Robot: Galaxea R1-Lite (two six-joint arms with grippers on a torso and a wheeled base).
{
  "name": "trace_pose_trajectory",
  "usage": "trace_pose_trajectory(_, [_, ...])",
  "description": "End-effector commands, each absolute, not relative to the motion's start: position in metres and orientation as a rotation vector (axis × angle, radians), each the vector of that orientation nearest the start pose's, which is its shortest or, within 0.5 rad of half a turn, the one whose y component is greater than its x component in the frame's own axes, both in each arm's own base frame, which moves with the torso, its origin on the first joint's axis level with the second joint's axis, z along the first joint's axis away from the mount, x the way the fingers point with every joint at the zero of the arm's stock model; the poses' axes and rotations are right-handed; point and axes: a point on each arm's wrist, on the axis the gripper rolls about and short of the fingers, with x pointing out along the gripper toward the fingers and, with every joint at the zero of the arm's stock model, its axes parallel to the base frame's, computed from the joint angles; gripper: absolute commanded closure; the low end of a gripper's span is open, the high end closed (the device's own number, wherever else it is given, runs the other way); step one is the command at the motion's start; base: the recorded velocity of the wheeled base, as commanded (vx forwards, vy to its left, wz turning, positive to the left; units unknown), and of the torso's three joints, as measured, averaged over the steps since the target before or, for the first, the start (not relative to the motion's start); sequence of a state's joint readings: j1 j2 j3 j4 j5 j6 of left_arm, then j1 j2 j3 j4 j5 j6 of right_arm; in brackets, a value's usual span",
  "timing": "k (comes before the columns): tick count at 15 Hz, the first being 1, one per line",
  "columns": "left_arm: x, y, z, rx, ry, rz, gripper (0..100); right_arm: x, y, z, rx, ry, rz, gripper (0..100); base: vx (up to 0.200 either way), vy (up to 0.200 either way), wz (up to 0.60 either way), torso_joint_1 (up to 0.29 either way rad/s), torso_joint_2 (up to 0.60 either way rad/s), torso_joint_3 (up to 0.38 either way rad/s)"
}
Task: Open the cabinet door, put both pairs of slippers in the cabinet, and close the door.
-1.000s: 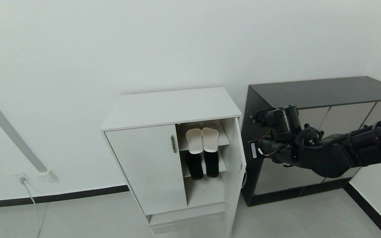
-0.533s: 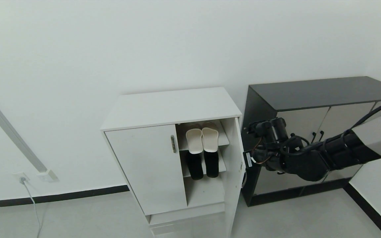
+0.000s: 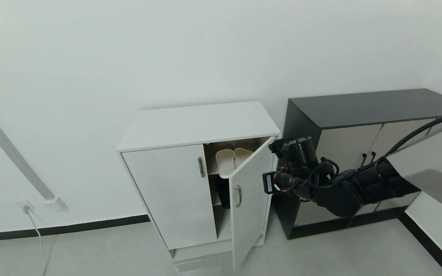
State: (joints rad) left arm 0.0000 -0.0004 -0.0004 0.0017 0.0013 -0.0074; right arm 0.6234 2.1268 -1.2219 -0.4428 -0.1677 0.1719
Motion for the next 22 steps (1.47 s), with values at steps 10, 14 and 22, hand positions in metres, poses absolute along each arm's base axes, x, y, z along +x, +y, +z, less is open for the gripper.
trace_pose_trajectory(10, [-0.023,0.0,0.075,-0.008,0.002,0.002,100,0.289,0.222,0.14,0.006,0.388,0.475,100,0.0,0.0,0.0,0.0,0.0,0.0])
trace_pose_trajectory(14, [-0.023,0.0,0.075,-0.006,0.002,0.002,100,0.287,0.223,0.135,-0.022,0.391,0.484,100,0.0,0.0,0.15,0.001,0.0,0.002])
trace_pose_trajectory(22, [-0.023,0.0,0.075,-0.006,0.002,0.002,100,0.28,0.225,0.116,-0.026,0.408,0.547,100,0.0,0.0,0.37,0.001,0.0,0.0])
